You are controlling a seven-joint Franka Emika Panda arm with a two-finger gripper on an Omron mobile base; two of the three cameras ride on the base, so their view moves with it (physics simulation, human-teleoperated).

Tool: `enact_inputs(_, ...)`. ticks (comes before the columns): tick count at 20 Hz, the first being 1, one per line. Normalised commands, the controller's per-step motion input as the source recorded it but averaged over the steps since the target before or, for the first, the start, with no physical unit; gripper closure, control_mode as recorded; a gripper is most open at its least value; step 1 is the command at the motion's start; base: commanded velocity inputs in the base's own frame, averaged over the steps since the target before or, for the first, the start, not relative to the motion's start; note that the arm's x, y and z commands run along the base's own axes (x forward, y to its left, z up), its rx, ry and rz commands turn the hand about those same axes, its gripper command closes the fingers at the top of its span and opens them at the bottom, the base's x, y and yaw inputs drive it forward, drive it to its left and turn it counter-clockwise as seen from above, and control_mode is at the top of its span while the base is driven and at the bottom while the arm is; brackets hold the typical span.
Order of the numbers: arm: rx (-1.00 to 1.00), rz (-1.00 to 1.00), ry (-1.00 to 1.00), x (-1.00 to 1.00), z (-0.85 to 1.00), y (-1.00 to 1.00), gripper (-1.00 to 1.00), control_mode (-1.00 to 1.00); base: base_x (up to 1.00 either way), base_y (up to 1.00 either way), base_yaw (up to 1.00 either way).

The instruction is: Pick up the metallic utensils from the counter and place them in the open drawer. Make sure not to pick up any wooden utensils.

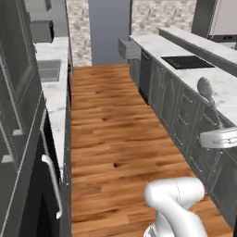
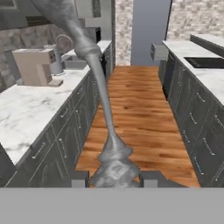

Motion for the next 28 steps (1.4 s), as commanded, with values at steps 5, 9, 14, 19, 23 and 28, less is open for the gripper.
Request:
enact_inputs(5,0.0,0.0,0.0,0.0,0.0,0.0,1.0,1.0,1.0,0.64,-0.23)
enact_inputs(9,0.0,0.0,0.0,0.0,0.0,0.0,1.0,1.0,1.0,0.14,-0.12)
enact_inputs(14,0.0,0.0,0.0,0.0,0.0,0.0,1.0,1.0,1.0,-0.09,-0.04)
enact_inputs(19,0.0,0.0,0.0,0.0,0.0,0.0,1.0,1.0,1.0,-0.2,0.0)
enact_inputs(23,0.0,0.0,0.0,0.0,0.0,0.0,1.0,1.0,1.0,-0.56,0.01)
enact_inputs(28,0.0,0.0,0.0,0.0,0.0,0.0,1.0,1.0,1.0,-0.89,0.09)
